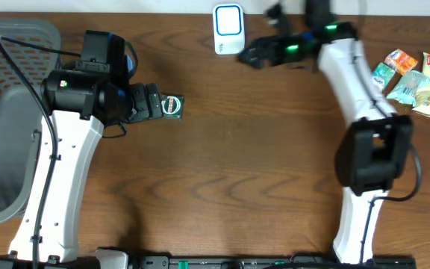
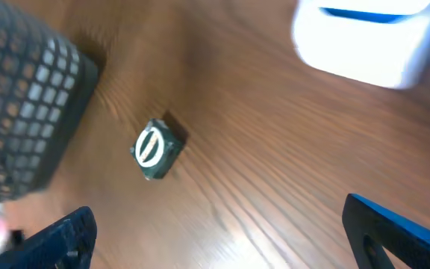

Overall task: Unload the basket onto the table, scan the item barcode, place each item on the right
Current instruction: 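Move the right gripper to the green Zam-Buk ointment box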

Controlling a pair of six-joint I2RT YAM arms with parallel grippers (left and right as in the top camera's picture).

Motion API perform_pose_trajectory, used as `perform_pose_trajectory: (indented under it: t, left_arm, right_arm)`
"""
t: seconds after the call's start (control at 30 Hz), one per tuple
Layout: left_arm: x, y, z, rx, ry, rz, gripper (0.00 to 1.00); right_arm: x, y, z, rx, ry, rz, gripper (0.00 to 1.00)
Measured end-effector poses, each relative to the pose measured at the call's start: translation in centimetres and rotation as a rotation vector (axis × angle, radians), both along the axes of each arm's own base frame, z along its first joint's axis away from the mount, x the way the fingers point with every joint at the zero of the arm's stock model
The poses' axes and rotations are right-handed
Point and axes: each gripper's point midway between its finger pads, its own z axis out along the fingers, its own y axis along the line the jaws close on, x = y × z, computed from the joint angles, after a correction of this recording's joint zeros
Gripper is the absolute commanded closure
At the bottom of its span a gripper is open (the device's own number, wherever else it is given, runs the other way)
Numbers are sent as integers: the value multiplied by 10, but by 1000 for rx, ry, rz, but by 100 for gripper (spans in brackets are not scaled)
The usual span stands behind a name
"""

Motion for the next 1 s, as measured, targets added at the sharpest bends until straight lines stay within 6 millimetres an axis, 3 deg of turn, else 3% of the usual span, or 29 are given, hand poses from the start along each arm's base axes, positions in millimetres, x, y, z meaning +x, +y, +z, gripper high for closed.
perform_pose_trajectory:
  t: [0.2,0.4,0.5,0.73,1.0]
  left_arm:
    - [0,0,0,0,0,0,2]
    - [0,0,0,0,0,0,2]
    - [0,0,0,0,0,0,2]
    - [0,0,0,0,0,0,2]
    - [0,0,0,0,0,0,2]
  right_arm:
    - [-18,90,-15,-178,-114,27,1]
    - [-30,152,-29,-258,-159,-103,1]
    - [-34,171,-44,-258,-151,-146,1]
    - [-44,184,-105,-313,-56,-187,6]
    - [-61,192,-140,-359,3,-172,20]
